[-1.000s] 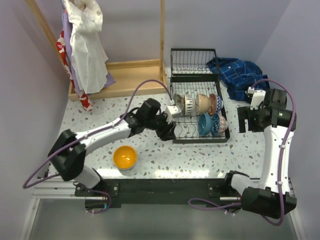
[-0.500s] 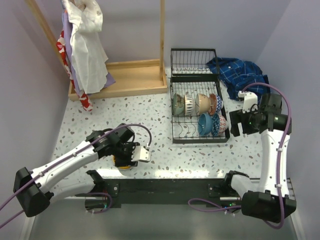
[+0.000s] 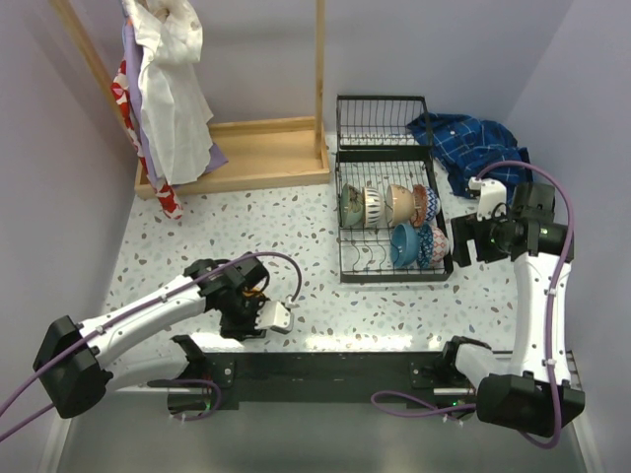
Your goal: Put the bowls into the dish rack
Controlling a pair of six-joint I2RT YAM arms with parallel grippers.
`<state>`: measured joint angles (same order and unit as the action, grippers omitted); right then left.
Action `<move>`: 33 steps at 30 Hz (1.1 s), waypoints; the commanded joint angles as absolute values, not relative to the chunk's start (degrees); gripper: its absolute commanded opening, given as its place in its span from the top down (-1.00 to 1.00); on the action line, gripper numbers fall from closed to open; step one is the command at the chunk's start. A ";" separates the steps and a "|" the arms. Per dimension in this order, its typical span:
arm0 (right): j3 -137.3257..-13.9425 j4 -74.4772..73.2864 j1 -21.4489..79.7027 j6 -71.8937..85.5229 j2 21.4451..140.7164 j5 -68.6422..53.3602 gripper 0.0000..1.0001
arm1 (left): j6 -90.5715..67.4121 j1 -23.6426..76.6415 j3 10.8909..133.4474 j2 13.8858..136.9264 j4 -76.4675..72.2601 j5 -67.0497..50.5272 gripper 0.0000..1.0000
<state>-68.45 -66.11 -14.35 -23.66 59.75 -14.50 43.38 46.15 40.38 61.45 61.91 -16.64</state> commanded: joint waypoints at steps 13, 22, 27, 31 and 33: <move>-65.13 -63.90 -14.15 -22.15 59.41 -16.00 -0.71 | 48.34 45.97 48.60 63.81 74.00 -26.81 0.64; -64.51 -62.49 -14.24 -20.74 60.38 -16.79 -0.71 | 47.11 45.97 49.05 63.28 74.79 -26.90 0.76; -64.16 -61.26 -14.15 -20.30 60.91 -16.61 -0.70 | 44.47 46.05 45.79 62.93 63.65 -16.47 1.00; -64.77 -61.26 -14.24 -20.30 61.61 -16.17 -0.71 | 44.83 46.05 44.56 64.25 52.95 -9.59 1.00; -64.86 -61.00 -14.24 -20.30 61.79 -15.47 -0.71 | 44.04 46.05 44.39 65.04 49.32 -6.16 1.00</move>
